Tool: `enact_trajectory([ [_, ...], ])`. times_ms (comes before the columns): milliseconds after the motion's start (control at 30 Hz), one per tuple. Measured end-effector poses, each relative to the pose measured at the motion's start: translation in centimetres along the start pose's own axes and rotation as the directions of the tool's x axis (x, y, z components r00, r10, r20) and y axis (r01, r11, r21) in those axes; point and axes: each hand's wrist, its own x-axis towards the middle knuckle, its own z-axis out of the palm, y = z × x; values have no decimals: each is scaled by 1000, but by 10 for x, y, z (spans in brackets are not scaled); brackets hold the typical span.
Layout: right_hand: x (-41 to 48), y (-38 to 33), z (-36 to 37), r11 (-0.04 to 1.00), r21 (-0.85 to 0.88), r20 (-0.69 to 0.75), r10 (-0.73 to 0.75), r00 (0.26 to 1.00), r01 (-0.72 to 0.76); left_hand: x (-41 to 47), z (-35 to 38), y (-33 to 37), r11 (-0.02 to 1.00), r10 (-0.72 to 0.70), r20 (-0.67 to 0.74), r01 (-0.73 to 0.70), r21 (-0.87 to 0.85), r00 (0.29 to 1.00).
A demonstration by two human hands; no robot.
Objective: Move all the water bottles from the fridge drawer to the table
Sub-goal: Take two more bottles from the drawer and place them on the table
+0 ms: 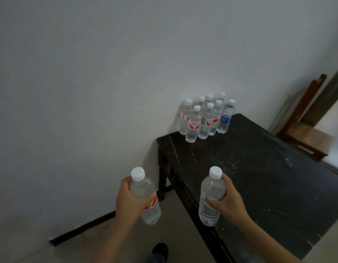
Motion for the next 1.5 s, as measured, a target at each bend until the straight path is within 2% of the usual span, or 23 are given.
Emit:
enact_trajectory([
  [333, 120, 34, -35, 977, -83, -243, 172, 955, -197, 160, 129, 19, 989, 144, 295, -144, -25, 944],
  [533, 146, 59, -55, 948, -74, -351, 265, 898, -308, 205, 201, 31, 970, 205, 375, -240, 47, 904],
  [633, 158, 68, -63, 946, -83, -343, 269, 900, -314, 210, 235, 37, 960, 189, 401, -254, 117, 896],
  [767, 184, 80, -74, 952, -46, -302, 276, 913, -303, 209, 272, 45, 962, 165, 334, -226, 154, 928],
  [933, 246, 90, -89, 972, -59, -192, 214, 958, -229, 234, 308, 48, 965, 131, 420, -213, 154, 898],
  [1033, 292, 94, -86, 979, -44, -130, 189, 973, -197, 246, 322, 46, 962, 125, 385, -207, 179, 914],
  [1200, 358, 98, -69, 992, -17, -52, 123, 991, -124, 254, 339, 39, 952, 138, 239, -195, 236, 961],
  [1333, 389, 105, -54, 997, 22, -12, 76, 997, -76, 254, 349, 37, 941, 143, 119, -172, 290, 983],
  [1500, 409, 111, -43, 1000, 22, -6, 19, 1000, -19, 264, 357, 38, 930, 125, 60, -138, 340, 990],
])
